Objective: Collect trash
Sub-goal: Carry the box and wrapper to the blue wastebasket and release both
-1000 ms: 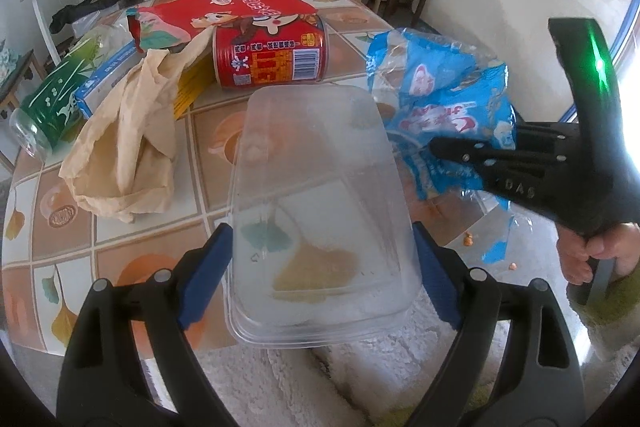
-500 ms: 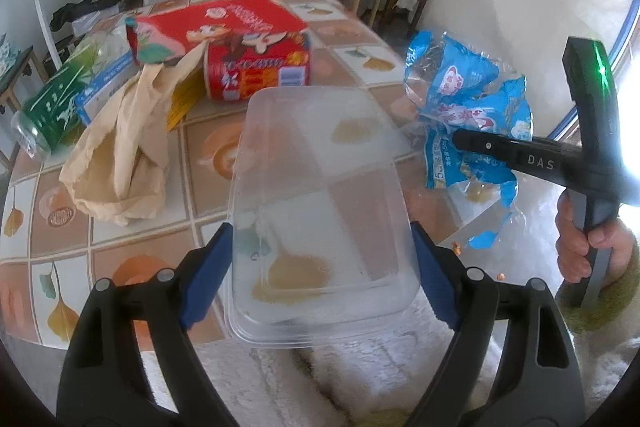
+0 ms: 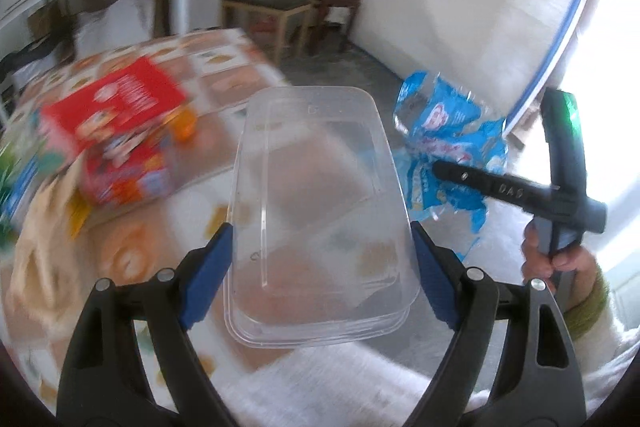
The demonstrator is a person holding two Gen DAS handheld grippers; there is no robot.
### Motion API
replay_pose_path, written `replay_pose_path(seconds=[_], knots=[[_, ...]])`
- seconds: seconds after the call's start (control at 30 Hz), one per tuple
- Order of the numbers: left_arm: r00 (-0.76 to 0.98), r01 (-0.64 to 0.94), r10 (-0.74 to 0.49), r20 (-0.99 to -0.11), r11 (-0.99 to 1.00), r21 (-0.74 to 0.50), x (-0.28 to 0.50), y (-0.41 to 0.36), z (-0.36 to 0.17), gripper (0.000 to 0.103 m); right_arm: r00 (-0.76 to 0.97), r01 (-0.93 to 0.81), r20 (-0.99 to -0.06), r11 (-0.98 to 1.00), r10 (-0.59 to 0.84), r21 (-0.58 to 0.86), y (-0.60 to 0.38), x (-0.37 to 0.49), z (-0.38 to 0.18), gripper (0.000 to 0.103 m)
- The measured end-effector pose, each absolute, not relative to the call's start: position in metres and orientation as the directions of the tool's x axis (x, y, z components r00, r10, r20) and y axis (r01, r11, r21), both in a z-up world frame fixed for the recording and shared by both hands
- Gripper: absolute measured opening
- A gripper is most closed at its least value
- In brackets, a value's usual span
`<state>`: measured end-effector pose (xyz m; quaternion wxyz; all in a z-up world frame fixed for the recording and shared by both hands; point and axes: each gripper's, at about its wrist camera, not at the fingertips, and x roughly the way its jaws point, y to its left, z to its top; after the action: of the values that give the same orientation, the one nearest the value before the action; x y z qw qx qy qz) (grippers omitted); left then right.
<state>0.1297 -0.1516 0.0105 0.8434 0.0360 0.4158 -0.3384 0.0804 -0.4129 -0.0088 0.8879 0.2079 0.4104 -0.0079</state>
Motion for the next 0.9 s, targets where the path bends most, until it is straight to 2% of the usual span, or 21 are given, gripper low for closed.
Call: replay_pose_path(seconds=[0.33, 0.53, 0.67, 0.9], knots=[[0.164, 0.720, -0.633, -0.757, 0.601, -0.346, 0.190, -0.297, 0.014, 0.082, 0.616, 0.452, -0.781, 0.765, 0.103, 0.458, -0.522, 0.070, -0.061, 0.005], [-0.018, 0.689, -0.566, -0.825, 0.590, -0.420, 0.223, -0.393, -0.038, 0.082, 0.568, 0.564, -0.816, 0.671, 0.108, 0.481, -0.575, 0.082, -0.112, 0.005], [-0.071, 0.677, -0.483, -0.873, 0.619, -0.398, 0.244, -0.446, -0.082, 0.082, 0.532, 0.610, -0.834, 0.615, 0.148, 0.499, -0.601, 0.100, -0.148, 0.005], [-0.119, 0.616, -0.446, -0.887, 0.668, -0.418, 0.270, -0.490, -0.127, 0.083, 0.438, 0.674, -0.892, 0.617, 0.107, 0.405, -0.636, 0.137, -0.199, 0.007]])
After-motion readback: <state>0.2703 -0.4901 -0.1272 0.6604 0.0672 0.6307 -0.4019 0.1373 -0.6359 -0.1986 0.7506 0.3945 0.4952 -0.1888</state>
